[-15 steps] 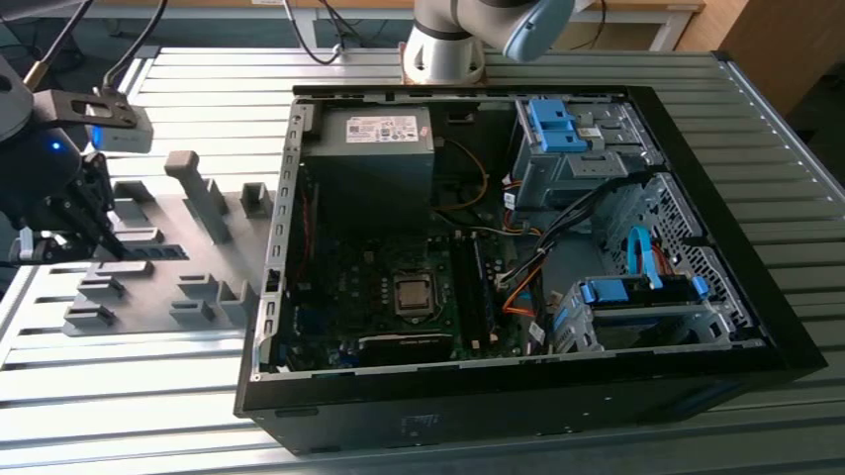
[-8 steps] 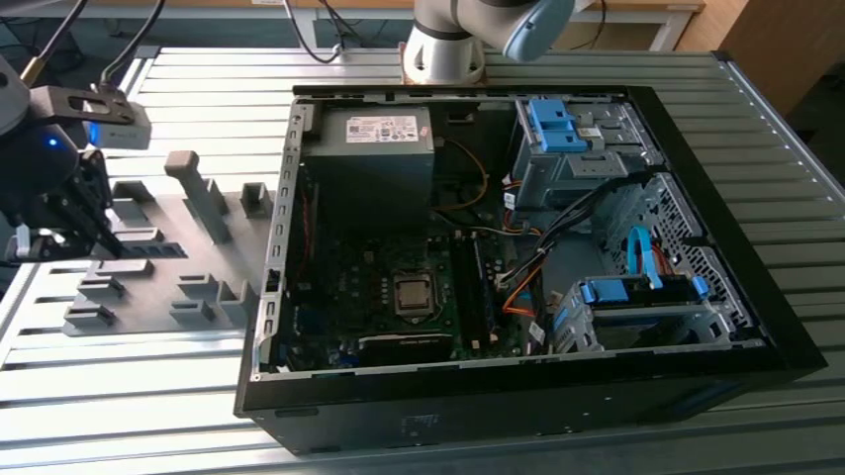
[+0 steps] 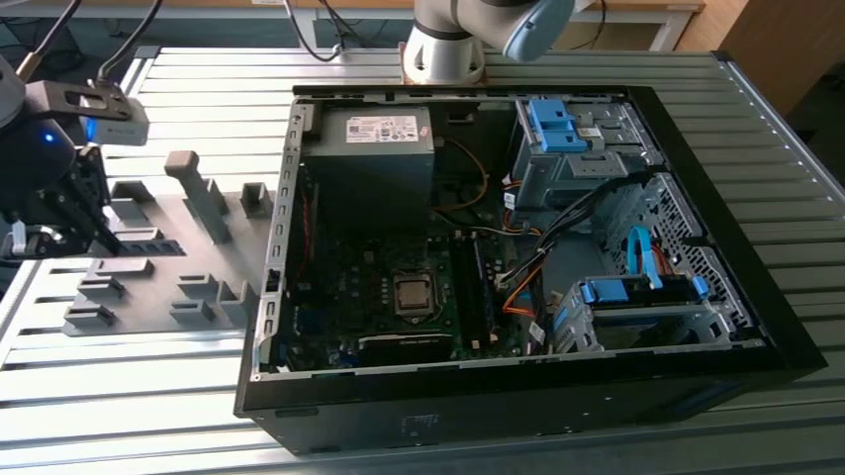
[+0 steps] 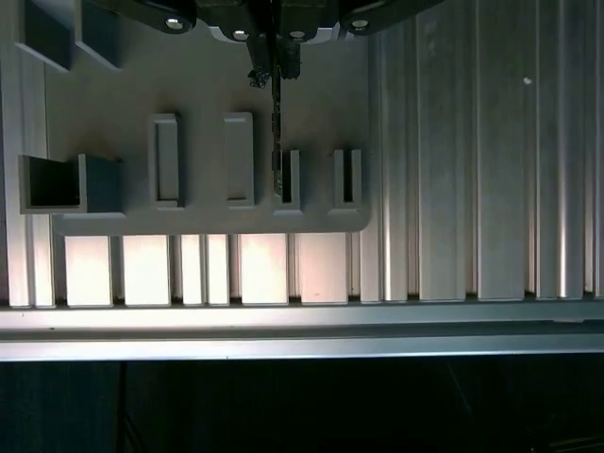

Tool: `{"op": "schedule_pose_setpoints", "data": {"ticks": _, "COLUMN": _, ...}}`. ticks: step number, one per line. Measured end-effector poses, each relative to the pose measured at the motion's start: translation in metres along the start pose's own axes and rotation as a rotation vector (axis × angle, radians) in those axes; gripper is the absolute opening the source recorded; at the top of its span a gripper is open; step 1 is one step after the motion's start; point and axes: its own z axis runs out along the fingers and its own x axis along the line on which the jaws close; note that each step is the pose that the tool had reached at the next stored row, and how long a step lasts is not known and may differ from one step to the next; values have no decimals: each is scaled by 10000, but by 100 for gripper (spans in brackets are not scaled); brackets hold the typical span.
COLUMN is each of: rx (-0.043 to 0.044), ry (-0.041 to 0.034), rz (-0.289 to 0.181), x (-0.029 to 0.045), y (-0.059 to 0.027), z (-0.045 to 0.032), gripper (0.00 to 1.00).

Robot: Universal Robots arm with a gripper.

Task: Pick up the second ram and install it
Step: 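Pick up the second ram and move it above second insertion slot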

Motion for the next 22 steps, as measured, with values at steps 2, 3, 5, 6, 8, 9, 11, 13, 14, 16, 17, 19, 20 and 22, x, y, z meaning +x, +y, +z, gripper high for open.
{"op": "schedule_pose_setpoints", "data": {"ticks": 2, "rx": 1, "ry": 0, "rz": 0, "x": 0, "y": 0, "z": -11, "gripper": 14}}
{"op": "schedule_pose_setpoints", "data": {"ticks": 3, "rx": 0, "ry": 0, "rz": 0, "x": 0, "y": 0, "z": -18, "gripper": 14}}
{"op": "schedule_pose_setpoints", "data": {"ticks": 5, "rx": 0, "ry": 0, "rz": 0, "x": -1, "y": 0, "z": -36, "gripper": 14}}
{"op": "schedule_pose_setpoints", "data": {"ticks": 6, "rx": -1, "ry": 1, "rz": 0, "x": -1, "y": 0, "z": -42, "gripper": 14}}
{"op": "schedule_pose_setpoints", "data": {"ticks": 8, "rx": 0, "ry": 0, "rz": 0, "x": -1, "y": 0, "z": -52, "gripper": 14}}
{"op": "schedule_pose_setpoints", "data": {"ticks": 9, "rx": -1, "ry": 1, "rz": 0, "x": -1, "y": 1, "z": -59, "gripper": 14}}
{"op": "schedule_pose_setpoints", "data": {"ticks": 11, "rx": 0, "ry": 1, "rz": 0, "x": -1, "y": 1, "z": -71, "gripper": 14}}
{"op": "schedule_pose_setpoints", "data": {"ticks": 13, "rx": 0, "ry": 0, "rz": 0, "x": -1, "y": 1, "z": -82, "gripper": 14}}
{"op": "schedule_pose_setpoints", "data": {"ticks": 14, "rx": 0, "ry": 0, "rz": 0, "x": -1, "y": 1, "z": -87, "gripper": 14}}
{"op": "schedule_pose_setpoints", "data": {"ticks": 16, "rx": -1, "ry": 1, "rz": 0, "x": -1, "y": 1, "z": -99, "gripper": 14}}
{"op": "schedule_pose_setpoints", "data": {"ticks": 17, "rx": 0, "ry": 0, "rz": 0, "x": -2, "y": 1, "z": -105, "gripper": 14}}
{"op": "schedule_pose_setpoints", "data": {"ticks": 19, "rx": 0, "ry": 0, "rz": 0, "x": -2, "y": 1, "z": -117, "gripper": 14}}
{"op": "schedule_pose_setpoints", "data": {"ticks": 20, "rx": 1, "ry": 0, "rz": 0, "x": -2, "y": 1, "z": -122, "gripper": 14}}
{"op": "schedule_pose_setpoints", "data": {"ticks": 22, "rx": 0, "ry": 1, "rz": 0, "x": -2, "y": 1, "z": -134, "gripper": 14}}
